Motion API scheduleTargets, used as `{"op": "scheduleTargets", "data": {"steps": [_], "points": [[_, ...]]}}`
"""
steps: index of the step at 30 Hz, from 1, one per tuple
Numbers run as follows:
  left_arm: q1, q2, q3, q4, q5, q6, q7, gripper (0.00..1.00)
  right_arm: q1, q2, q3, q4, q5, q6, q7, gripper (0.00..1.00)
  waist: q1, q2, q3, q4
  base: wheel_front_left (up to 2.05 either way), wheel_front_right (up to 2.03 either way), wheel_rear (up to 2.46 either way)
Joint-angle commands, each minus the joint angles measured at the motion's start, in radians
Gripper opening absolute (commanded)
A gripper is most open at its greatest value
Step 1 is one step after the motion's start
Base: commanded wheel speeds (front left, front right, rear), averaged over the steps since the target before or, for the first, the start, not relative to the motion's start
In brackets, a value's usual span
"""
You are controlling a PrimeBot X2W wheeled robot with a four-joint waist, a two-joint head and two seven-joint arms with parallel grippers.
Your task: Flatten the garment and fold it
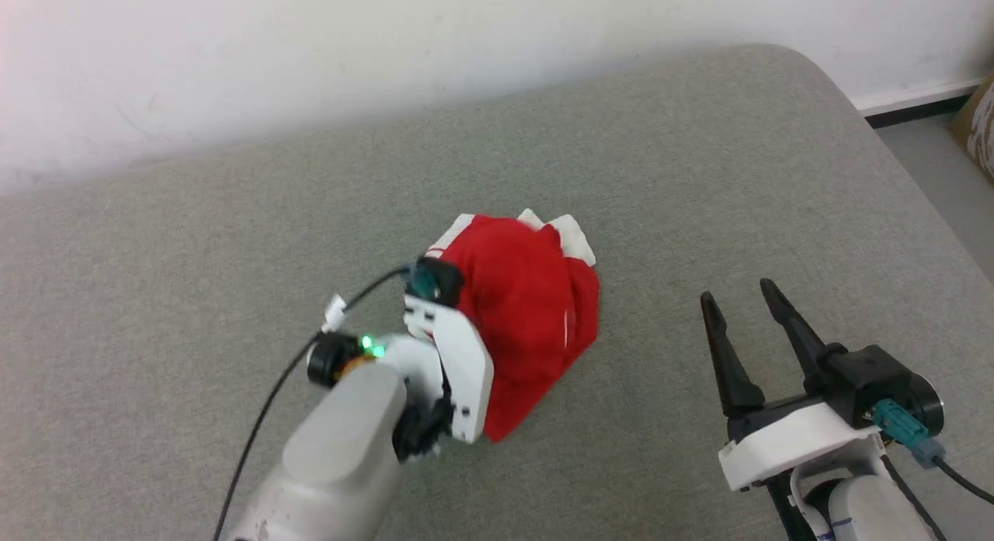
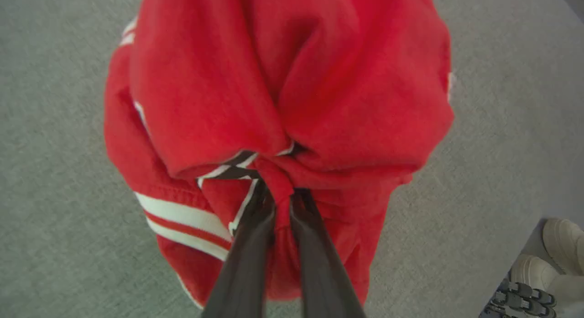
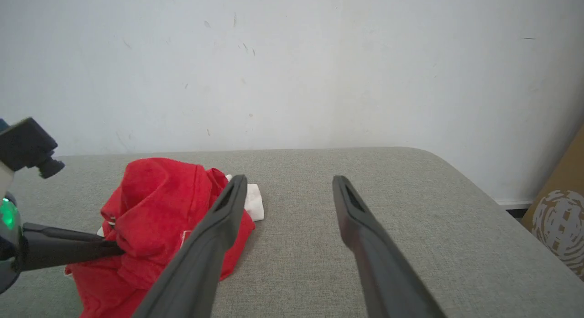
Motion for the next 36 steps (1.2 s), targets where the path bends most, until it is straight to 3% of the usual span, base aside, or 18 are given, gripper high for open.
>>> {"op": "scheduleTargets", "data": {"steps": [1, 2, 3, 4, 9, 17, 20, 24, 28, 36], "points": [[0.009, -0.001, -0.002, 0.003, -0.004, -0.003, 0.003, 0.0, 0.011, 0.002, 0.004, 0.001, 0.007, -0.002, 0.003, 1.0, 0.0, 0.0, 0.002, 0.007, 0.0, 0.0, 0.0], [0.018, -0.004, -0.006, 0.009, -0.008, -0.003, 0.014, 0.07, 0.012, 0.002, 0.006, 0.002, 0.007, -0.002, 0.003, 1.0, 0.0, 0.0, 0.003, 0.012, 0.0, 0.0, 0.0], [0.025, -0.005, -0.01, 0.011, -0.01, -0.002, 0.017, 0.62, 0.012, 0.002, 0.008, 0.003, 0.008, -0.002, 0.004, 1.0, 0.0, 0.0, 0.003, 0.018, 0.0, 0.0, 0.0], [0.03, -0.007, -0.01, 0.01, -0.012, 0.001, 0.013, 1.0, 0.013, 0.002, 0.009, 0.004, 0.008, -0.002, 0.006, 1.0, 0.0, 0.0, 0.004, 0.026, 0.0, 0.0, 0.0], [0.054, -0.011, 0.019, -0.054, -0.026, 0.019, -0.103, 1.0, 0.015, 0.002, 0.013, 0.007, 0.007, -0.002, 0.01, 1.0, 0.0, 0.0, -0.004, 0.064, 0.0, 0.0, 0.0], [0.125, 0.041, 0.127, -0.264, 0.005, 0.077, -0.537, 1.0, 0.026, 0.002, 0.001, -0.004, -0.005, -0.002, 0.021, 1.0, 0.0, 0.0, -0.024, 0.129, 0.0, 0.0, 0.0], [0.173, 0.068, 0.173, -0.33, 0.014, 0.096, -0.637, 1.0, 0.029, 0.002, -0.005, -0.01, -0.01, -0.002, 0.027, 1.0, 0.0, 0.0, -0.033, 0.152, 0.0, 0.0, 0.0], [0.254, 0.1, 0.262, -0.448, 0.059, 0.129, -0.664, 1.0, 0.028, 0.002, -0.014, -0.018, -0.005, -0.002, 0.04, 1.0, 0.0, 0.0, -0.037, 0.178, 0.0, 0.0, 0.0], [0.362, 0.098, 0.371, -0.577, 0.124, 0.128, -0.665, 1.0, 0.014, 0.002, -0.018, -0.016, 0.023, -0.002, 0.071, 1.0, 0.0, 0.0, -0.034, 0.203, 0.0, 0.0, 0.0], [0.515, 0.04, 0.5, -0.682, 0.211, 0.084, -0.665, 1.0, -0.081, 0.002, -0.019, 0.091, 0.077, -0.002, 0.34, 1.0, 0.0, 0.0, -0.006, 0.256, 0.0, 0.0, 0.0]]}}
